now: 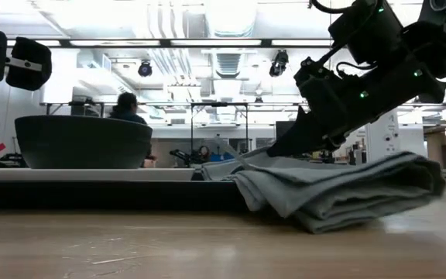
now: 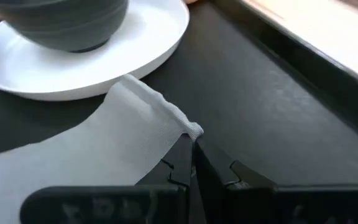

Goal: Set up tray
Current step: Put the gray table napkin on the right side of the white plate

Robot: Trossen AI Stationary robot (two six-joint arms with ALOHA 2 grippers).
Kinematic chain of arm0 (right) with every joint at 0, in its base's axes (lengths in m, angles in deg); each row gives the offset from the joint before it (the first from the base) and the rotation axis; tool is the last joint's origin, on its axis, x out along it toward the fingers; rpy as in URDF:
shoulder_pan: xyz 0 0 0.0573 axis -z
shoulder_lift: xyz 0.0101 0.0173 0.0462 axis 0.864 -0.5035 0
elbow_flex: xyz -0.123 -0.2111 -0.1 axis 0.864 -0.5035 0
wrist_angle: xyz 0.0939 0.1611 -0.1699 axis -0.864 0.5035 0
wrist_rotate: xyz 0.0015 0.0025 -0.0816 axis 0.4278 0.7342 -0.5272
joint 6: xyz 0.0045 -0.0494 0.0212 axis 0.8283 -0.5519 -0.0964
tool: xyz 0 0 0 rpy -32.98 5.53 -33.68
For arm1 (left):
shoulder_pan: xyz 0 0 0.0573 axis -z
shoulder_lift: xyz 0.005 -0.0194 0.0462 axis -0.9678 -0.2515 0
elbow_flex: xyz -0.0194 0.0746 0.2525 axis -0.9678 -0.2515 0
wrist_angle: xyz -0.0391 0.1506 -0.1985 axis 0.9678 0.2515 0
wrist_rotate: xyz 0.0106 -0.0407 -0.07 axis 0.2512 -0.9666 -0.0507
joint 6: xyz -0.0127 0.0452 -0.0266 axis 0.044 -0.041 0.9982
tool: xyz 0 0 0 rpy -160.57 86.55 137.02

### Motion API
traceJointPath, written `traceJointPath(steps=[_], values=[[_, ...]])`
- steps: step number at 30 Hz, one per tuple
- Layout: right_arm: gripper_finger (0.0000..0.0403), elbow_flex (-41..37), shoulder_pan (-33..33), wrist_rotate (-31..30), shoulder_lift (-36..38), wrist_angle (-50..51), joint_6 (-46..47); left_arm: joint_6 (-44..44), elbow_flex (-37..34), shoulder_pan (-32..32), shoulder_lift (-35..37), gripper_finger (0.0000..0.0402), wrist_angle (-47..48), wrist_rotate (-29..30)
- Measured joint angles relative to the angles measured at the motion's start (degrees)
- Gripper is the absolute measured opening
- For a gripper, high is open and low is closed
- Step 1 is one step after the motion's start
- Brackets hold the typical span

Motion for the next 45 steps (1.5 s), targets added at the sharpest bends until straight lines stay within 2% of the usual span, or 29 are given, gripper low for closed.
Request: traceJointPath(steps=[19,26,39,45], values=[[0.0009,-1.9,0.3,-11.5,0.0,0.2,0.5,0.0,0.0,0.0,0.0,0.0107,0.0,0.0],[0.0009,-2.2,0.3,-17.8,0.0,4.8,1.8,0.0,0.0,0.0,0.0,0.0107,0.0,0.0],[0.0009,-2.2,0.2,-21.5,0.0,5.0,2.1,0.0,0.0,0.0,0.0,0.0107,0.0,0.0],[0.0009,-2.2,0.2,-20.6,-0.4,5.0,2.0,0.0,0.0,0.0,0.0,0.0107,0.0,0.0]])
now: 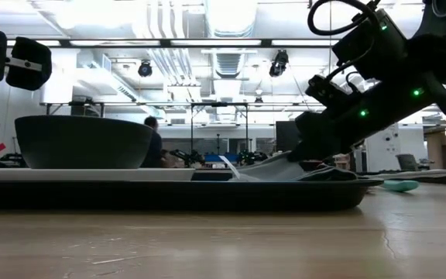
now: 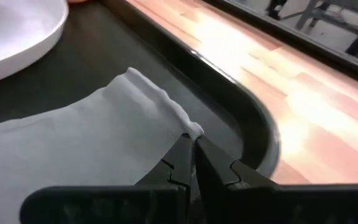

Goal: Set up tray
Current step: Put the gray table napkin on the right side of the white plate

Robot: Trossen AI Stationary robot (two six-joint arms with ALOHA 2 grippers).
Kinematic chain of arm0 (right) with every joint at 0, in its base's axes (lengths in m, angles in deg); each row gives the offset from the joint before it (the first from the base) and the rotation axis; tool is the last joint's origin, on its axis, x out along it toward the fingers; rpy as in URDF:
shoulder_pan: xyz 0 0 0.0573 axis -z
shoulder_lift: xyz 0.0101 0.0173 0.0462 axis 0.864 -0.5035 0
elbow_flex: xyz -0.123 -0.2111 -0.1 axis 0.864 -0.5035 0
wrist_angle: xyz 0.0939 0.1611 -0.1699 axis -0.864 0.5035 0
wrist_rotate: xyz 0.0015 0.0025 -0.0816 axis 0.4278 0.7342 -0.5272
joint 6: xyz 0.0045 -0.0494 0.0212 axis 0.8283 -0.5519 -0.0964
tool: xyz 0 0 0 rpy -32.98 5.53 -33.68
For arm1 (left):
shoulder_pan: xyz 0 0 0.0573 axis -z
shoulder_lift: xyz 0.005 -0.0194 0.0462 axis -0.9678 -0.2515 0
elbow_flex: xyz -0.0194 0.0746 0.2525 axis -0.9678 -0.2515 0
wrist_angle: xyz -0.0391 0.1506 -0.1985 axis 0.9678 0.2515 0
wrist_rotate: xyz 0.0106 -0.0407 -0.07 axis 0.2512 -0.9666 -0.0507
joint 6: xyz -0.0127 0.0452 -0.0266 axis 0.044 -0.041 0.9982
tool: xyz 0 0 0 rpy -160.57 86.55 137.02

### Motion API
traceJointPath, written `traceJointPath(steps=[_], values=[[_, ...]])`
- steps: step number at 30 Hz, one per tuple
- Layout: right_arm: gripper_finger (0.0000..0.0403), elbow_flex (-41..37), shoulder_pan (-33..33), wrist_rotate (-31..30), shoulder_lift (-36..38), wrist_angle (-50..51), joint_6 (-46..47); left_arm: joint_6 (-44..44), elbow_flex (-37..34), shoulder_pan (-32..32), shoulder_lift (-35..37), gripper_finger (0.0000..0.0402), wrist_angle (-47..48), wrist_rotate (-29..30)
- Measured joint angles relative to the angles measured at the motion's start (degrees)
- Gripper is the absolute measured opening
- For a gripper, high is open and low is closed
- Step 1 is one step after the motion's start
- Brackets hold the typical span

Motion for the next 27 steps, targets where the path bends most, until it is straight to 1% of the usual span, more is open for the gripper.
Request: traceJointPath(steps=[3,14,17,23,27], values=[[0.0009,0.0,0.0,1.6,0.0,-0.1,-0.3,0.0,0.0,0.0,0.0,0.0107,0.0,0.0],[0.0014,0.0,0.4,1.9,0.0,-0.2,-3.3,0.0,0.0,0.0,0.0,0.0107,0.0,0.0],[0.0034,0.1,0.4,1.9,0.0,-0.2,-3.3,0.0,0.0,0.0,0.0,0.0107,0.0,0.0],[0.0099,0.2,0.4,1.8,0.1,-0.2,-3.4,0.0,0.0,0.0,0.0,0.0107,0.0,0.0],[0.0138,0.2,0.4,1.7,1.3,0.1,-5.3,0.0,0.0,0.0,0.0,0.0107,0.0,0.0]])
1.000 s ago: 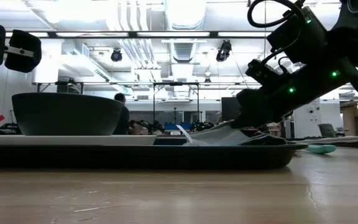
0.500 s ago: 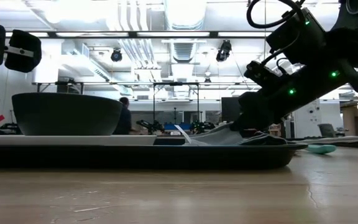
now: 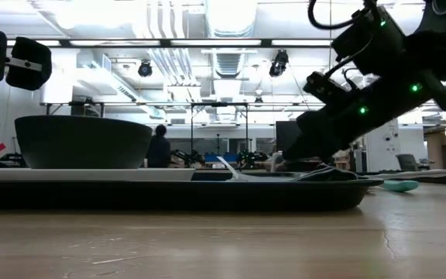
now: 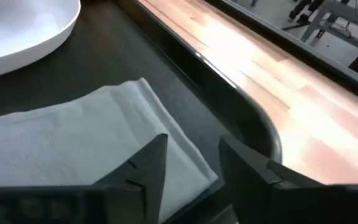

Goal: Set up tray
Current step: Put the gray table napkin on the right side of the white plate, then put the blue patterned fork on top of the gray table napkin

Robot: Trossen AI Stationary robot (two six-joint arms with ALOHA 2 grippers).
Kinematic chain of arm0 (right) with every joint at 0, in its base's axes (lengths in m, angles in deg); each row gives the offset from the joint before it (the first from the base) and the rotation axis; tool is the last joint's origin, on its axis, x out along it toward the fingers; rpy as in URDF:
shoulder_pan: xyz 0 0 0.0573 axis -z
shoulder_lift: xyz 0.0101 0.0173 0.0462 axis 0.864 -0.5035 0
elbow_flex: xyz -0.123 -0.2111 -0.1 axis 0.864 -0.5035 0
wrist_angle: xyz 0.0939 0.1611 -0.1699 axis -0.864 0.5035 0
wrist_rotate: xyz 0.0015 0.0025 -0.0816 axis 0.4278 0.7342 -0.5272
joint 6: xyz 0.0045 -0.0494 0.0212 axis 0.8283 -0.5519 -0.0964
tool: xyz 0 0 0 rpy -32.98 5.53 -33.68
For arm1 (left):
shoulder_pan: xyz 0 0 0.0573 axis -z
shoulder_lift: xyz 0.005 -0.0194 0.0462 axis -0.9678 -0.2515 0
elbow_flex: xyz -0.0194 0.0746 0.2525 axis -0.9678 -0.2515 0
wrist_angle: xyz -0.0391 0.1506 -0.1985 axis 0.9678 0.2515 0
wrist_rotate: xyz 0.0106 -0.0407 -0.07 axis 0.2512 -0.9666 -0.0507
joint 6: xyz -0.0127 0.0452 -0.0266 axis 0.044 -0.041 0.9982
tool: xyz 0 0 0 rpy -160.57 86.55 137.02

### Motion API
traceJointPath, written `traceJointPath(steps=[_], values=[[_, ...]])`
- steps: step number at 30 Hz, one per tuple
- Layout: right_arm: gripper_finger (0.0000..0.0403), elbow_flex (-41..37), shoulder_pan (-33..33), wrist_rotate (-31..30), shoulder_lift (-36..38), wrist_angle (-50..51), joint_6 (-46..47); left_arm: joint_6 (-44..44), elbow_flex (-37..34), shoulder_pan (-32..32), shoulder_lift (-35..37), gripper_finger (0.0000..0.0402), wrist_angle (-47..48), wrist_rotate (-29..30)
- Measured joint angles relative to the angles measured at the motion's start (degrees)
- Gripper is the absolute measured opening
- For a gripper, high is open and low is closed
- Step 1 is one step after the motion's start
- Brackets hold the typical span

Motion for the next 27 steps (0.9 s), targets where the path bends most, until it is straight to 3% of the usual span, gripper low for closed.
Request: traceJointPath(steps=[9,19,27], values=[[0.0183,0.0,0.0,0.0,12.2,11.2,0.1,0.0,0.0,0.0,0.0,0.0107,0.0,0.0],[0.0184,0.0,-0.1,1.6,28.9,33.1,10.0,-0.3,0.0,0.0,0.0,0.0107,0.4,0.0],[0.0184,0.0,-0.1,5.9,32.8,40.6,18.3,-5.3,0.3,0.0,0.0,0.0107,0.4,0.0]])
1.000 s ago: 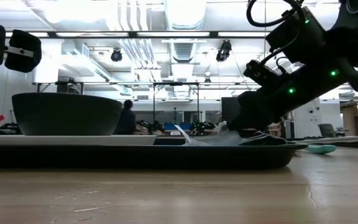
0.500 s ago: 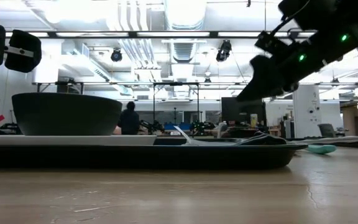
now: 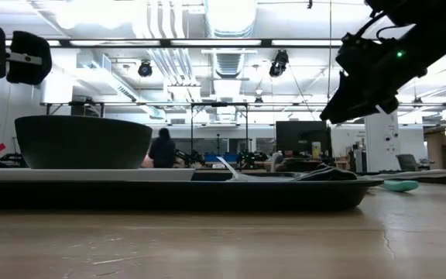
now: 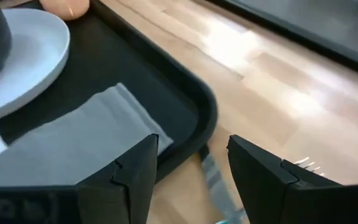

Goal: Set up tray
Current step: Put the blue patterned fork on top of the gray table napkin

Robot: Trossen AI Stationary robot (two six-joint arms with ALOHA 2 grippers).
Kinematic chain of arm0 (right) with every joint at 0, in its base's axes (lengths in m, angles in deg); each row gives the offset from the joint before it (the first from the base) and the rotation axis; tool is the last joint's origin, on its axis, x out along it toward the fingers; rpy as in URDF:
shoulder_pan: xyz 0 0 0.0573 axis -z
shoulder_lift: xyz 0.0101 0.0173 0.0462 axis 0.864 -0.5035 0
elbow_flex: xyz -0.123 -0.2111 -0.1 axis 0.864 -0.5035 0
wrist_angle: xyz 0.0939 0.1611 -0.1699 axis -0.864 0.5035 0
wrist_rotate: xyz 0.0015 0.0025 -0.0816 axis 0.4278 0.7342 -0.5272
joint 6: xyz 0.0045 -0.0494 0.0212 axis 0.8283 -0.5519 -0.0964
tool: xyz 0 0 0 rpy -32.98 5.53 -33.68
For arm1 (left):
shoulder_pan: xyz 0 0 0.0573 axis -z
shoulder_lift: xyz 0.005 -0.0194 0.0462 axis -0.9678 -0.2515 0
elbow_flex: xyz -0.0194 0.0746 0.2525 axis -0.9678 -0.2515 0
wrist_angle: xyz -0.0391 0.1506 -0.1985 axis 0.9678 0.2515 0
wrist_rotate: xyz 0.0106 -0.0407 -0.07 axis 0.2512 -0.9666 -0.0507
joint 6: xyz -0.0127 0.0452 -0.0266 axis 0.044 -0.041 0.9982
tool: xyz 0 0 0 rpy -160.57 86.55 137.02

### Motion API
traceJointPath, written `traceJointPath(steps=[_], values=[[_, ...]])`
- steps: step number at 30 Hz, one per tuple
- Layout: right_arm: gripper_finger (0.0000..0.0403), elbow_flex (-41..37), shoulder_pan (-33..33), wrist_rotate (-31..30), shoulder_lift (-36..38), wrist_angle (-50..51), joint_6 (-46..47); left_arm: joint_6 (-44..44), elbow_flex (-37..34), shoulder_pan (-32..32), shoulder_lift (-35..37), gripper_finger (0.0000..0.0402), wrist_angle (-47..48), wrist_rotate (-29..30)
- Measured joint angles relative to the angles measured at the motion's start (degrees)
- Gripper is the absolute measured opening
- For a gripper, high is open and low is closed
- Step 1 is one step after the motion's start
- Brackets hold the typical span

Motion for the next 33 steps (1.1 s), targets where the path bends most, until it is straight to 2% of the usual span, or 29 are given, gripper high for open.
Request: traceJointPath(steps=[14,25,33], values=[[0.0178,0.0,-0.1,6.1,-0.6,-0.2,15.8,-1.8,-0.3,0.0,0.0,0.0107,0.1,0.0],[0.0168,0.0,-0.1,7.9,-1.5,0.2,28.5,-1.8,-0.3,0.0,0.0,0.0107,0.6,0.0],[0.0168,0.2,-0.1,9.7,-1.8,4.5,39.3,-1.8,-0.3,0.0,0.0,0.0107,0.7,0.0]])
